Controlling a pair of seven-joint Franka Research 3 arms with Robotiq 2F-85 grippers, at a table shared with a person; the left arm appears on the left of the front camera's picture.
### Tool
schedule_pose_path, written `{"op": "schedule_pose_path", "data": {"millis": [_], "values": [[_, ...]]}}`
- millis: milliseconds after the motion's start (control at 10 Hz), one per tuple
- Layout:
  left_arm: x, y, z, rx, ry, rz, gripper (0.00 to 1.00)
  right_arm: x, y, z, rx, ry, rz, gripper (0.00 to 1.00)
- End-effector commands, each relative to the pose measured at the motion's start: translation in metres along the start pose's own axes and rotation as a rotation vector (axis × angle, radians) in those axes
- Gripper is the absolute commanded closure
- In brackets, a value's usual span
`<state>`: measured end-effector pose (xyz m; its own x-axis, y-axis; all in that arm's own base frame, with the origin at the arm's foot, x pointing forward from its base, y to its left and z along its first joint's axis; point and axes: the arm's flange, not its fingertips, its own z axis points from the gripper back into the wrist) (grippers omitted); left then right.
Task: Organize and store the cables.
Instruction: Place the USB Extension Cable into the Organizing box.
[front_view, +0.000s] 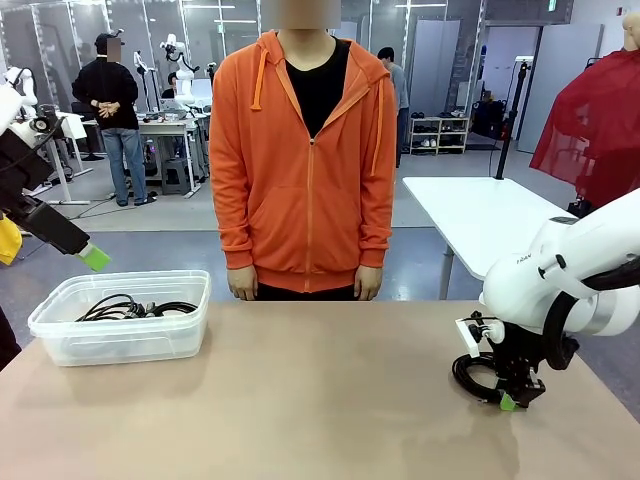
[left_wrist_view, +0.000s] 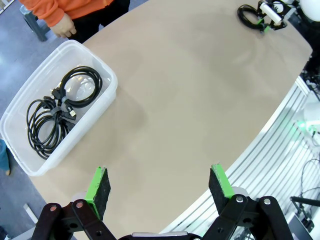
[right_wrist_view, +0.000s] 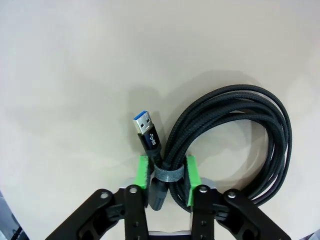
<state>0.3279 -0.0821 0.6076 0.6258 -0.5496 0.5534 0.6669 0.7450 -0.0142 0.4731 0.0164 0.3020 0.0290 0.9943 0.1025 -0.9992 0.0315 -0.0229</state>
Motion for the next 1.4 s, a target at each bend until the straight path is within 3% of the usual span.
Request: {"op": "schedule_pose_path", "data": {"millis": [0, 300, 900, 1300], "values": [[0.001, 0.001, 0.0, 0.018, 0.008, -0.014, 0.0, -0.004, -0.006, -0.002, 0.002, -0.026, 0.019, 1.0], [0.001, 0.001, 0.0, 0.018, 0.008, -0.014, 0.0, -0.003, -0.005, 0.02, 0.02, -0.048, 0.015, 1.0], [0.001, 0.001, 0.0, 0.018, 0.008, -0.014, 0.0, 0.037, 0.011, 0.149, 0.083, -0.018, -0.207, 1.0], [0.001, 0.001, 0.0, 0.018, 0.008, -0.014, 0.0, 0.06, 0.013, 0.174, 0.094, -0.064, -0.314, 1.0]]}}
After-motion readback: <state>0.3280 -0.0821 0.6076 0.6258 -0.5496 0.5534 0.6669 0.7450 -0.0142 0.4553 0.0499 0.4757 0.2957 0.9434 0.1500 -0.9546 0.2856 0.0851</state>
